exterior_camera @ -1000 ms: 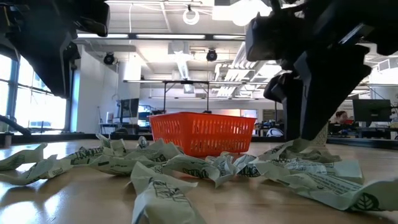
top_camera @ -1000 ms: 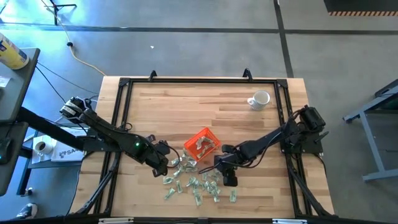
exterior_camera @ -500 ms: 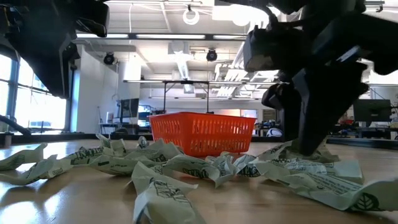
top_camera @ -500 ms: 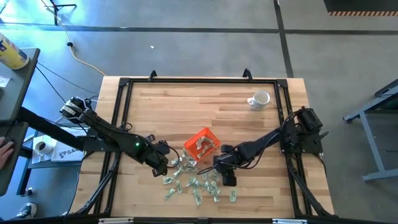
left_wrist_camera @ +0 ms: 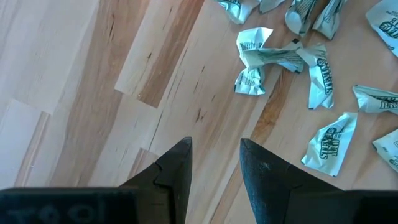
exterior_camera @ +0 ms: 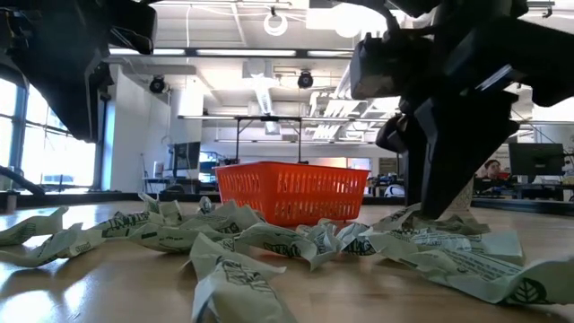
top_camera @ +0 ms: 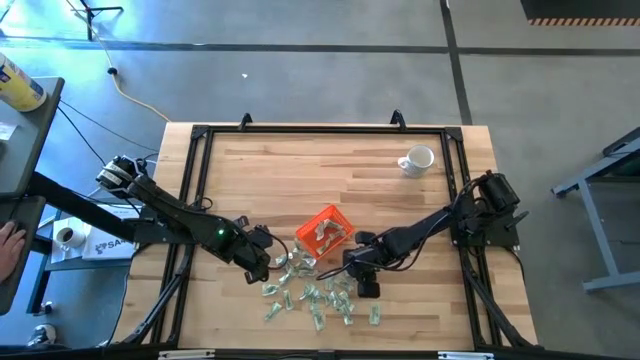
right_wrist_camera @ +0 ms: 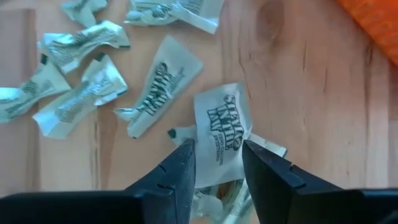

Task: Pick and place Stevia / Truvia into bins
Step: Put the stevia packet into the orange bin

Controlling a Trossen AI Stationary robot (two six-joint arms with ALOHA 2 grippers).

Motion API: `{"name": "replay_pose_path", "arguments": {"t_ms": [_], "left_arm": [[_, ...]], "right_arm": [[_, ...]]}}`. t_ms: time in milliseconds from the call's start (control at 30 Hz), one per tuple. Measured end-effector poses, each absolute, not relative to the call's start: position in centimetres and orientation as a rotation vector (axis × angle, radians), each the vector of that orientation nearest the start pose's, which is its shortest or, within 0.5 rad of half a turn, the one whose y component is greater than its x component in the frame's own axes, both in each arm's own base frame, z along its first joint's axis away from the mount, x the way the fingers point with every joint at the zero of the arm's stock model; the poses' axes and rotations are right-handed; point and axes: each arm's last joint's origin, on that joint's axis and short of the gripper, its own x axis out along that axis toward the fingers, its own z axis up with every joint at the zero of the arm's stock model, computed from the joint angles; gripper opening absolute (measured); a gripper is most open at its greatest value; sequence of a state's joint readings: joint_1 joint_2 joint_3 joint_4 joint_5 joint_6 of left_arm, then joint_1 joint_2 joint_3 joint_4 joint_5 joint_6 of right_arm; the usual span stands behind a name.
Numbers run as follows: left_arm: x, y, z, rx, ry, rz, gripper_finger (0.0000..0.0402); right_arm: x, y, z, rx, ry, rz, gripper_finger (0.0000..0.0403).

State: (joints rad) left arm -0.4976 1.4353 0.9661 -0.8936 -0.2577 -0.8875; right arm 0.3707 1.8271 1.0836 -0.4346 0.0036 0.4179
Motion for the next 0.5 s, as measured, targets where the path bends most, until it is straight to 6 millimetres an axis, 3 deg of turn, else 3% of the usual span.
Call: {"name": "replay_pose_path", "arguments": {"t_ms": [267,500], "left_arm": [[22.3,-11.3,21.4,-0.256,1.216,0.364,0.0168],[22.3,-11.3,21.4,-0.257,1.216,0.365,0.0168]], "right_arm": [[32.3,11.7,14.7,0.128,1.213,0.040,0.0115],[32.5,10.9,14.6,0.137,1.215,0.034,0.0032]]}}
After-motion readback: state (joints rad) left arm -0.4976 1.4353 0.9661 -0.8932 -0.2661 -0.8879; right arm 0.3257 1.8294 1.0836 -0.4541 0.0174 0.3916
